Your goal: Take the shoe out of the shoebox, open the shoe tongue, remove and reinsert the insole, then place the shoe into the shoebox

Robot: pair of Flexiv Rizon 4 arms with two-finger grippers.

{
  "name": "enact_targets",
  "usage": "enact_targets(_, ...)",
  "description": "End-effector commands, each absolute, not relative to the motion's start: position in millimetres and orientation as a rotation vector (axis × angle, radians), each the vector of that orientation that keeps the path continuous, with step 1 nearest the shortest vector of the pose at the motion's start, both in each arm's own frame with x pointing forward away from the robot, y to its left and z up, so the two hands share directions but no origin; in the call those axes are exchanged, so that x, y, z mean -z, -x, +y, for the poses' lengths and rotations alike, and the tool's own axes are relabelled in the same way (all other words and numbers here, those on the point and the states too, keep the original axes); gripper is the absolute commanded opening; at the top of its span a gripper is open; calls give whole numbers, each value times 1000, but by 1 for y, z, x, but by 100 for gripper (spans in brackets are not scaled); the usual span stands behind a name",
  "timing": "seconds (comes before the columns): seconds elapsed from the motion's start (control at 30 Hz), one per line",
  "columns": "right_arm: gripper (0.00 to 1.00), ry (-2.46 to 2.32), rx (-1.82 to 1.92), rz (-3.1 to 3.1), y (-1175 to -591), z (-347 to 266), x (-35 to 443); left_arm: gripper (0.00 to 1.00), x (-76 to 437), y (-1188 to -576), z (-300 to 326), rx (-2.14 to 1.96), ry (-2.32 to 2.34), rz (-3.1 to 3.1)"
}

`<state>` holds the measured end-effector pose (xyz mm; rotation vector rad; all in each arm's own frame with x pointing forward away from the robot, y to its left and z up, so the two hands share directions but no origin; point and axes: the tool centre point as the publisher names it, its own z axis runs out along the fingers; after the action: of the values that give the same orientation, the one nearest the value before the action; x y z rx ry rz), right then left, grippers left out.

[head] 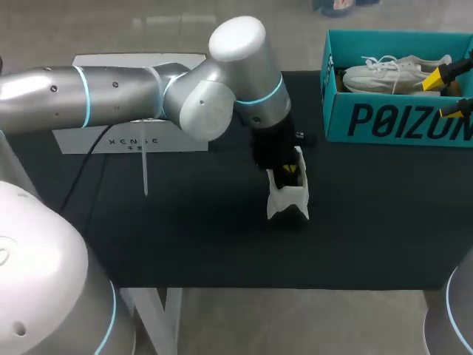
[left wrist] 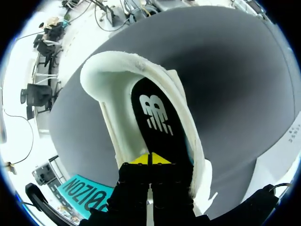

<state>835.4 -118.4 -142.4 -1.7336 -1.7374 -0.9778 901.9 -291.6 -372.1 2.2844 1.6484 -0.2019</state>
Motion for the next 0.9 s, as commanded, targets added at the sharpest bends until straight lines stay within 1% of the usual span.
enact_targets(0.03,100,1737,976,-1738,-835,-118,143,8,362,-907,-293,163,-2292,1676)
enact_targets(0.07,100,1737,976,-1738,-835,-118,143,30,361,-908,-293,151,-2295,1678)
enact_targets(0.13,100,1737,976,-1738,-835,-118,143,33,360,-909,-291,158,-2292,1702)
enact_targets(0.2,100,1737,976,-1738,-835,-118,143,43,359,-908,-289,149,-2295,1722)
enact_targets(0.23,100,1737,976,-1738,-835,-118,143,71,359,-907,-287,142,-2298,1743)
enact_targets(0.3,100,1737,976,-1738,-835,-118,143,100,358,-904,-285,135,-2305,1778)
enact_targets(0.63,100,1737,976,-1738,-835,-118,143,100,341,-895,-278,65,-2297,2040)
enact_targets(0.9,100,1737,976,-1738,-835,-118,143,100,346,-903,-272,-44,-2292,2107)
